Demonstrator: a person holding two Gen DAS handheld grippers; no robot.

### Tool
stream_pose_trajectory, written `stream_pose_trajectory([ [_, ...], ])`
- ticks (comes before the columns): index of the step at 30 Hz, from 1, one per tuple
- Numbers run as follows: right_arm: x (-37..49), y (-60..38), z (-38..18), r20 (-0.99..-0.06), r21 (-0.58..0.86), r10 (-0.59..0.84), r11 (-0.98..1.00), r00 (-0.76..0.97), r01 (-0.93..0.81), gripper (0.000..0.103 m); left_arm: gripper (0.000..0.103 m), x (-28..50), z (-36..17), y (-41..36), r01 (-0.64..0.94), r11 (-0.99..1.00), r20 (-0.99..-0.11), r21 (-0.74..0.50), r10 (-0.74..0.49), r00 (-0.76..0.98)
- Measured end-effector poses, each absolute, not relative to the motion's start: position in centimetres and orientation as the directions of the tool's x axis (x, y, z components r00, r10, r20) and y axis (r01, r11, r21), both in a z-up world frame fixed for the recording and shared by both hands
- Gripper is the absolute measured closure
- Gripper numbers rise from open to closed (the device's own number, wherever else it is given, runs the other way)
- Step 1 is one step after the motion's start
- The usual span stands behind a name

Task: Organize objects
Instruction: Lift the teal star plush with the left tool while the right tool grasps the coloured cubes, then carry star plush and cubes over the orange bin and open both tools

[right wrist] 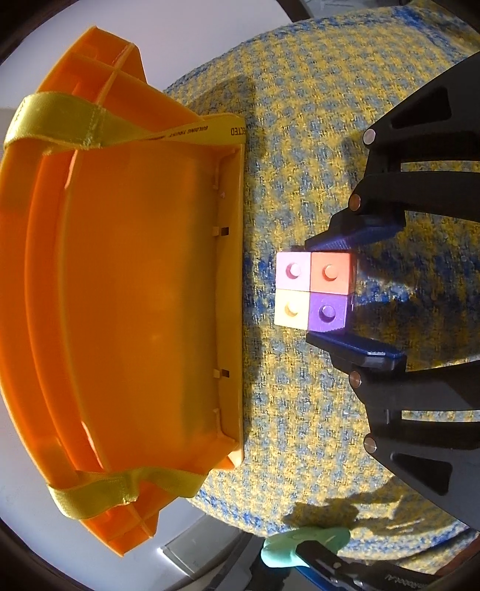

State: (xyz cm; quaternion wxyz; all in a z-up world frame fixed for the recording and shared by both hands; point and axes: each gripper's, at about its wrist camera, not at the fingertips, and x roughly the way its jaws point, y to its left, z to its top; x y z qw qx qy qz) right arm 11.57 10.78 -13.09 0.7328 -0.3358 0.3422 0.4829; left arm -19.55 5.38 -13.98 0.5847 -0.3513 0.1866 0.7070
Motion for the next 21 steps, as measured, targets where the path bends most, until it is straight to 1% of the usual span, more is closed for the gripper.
stream_pose_trajectory([
  [8,11.9,8.7,-11.2,-0.806,-0.169,0.502,0.311,0.313,-0.935,0.061,0.074,-18.9,-12.9,4.9,-0.958,-0.237,-0.707,-0.164,0.706,-0.054],
  [16,13.0,6.3,-8.3,-0.784,-0.170,0.530,0.316,0.323,-0.933,0.061,0.074,-17.1,-10.5,4.3,-0.967,-0.200,-0.682,-0.158,0.730,-0.040],
  [21,12.0,6.3,-6.3,-0.763,-0.171,0.556,0.320,0.331,-0.932,0.061,0.074,-15.7,-8.7,3.9,-0.972,-0.175,-0.665,-0.153,0.746,-0.030],
])
